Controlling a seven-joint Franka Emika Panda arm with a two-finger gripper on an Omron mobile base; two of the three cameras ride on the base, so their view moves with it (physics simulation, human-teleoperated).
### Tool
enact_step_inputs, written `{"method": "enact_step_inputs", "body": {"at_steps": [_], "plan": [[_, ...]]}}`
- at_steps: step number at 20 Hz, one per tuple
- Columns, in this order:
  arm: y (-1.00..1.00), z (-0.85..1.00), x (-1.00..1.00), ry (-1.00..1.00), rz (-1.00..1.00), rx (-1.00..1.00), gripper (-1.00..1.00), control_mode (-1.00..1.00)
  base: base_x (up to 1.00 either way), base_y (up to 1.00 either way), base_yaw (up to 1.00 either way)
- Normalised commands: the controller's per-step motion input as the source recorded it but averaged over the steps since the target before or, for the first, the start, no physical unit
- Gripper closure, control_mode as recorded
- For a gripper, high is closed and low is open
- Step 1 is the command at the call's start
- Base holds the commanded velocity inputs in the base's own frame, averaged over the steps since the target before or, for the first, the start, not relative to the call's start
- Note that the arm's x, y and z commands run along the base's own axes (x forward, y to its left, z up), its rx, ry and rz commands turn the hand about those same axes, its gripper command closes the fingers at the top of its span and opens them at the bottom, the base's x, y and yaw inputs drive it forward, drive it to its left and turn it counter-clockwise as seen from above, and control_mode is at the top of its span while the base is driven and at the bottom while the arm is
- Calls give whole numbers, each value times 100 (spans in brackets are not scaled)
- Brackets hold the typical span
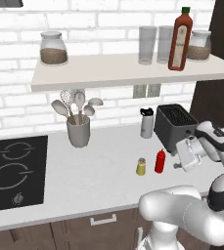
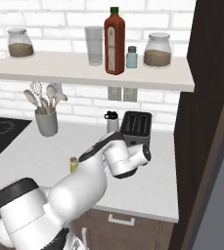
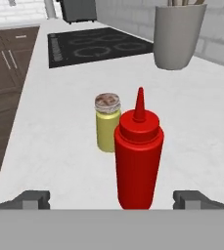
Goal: Put the shaker and condiment bottle from the counter next to their counterparts in the cabinet.
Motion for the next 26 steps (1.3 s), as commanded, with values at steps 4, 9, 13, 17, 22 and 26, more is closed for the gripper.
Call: {"method": "enact_step_inputs", "body": {"at_steps": [4, 9, 13, 17, 22, 26], "plan": [[10, -12, 7, 3, 0, 5, -100, -100, 0, 0, 0], [6, -2, 10, 2, 0, 5, -100, -100, 0, 0, 0], [1, 0, 12, 1, 0, 4, -100, -100, 0, 0, 0], [1, 0, 11, 0, 0, 3, -100, -100, 0, 0, 0], [4, -4, 5, 0, 0, 3, -100, -100, 0, 0, 0], [4, -4, 0, 1, 0, 5, -100, -100, 0, 0, 0]]}}
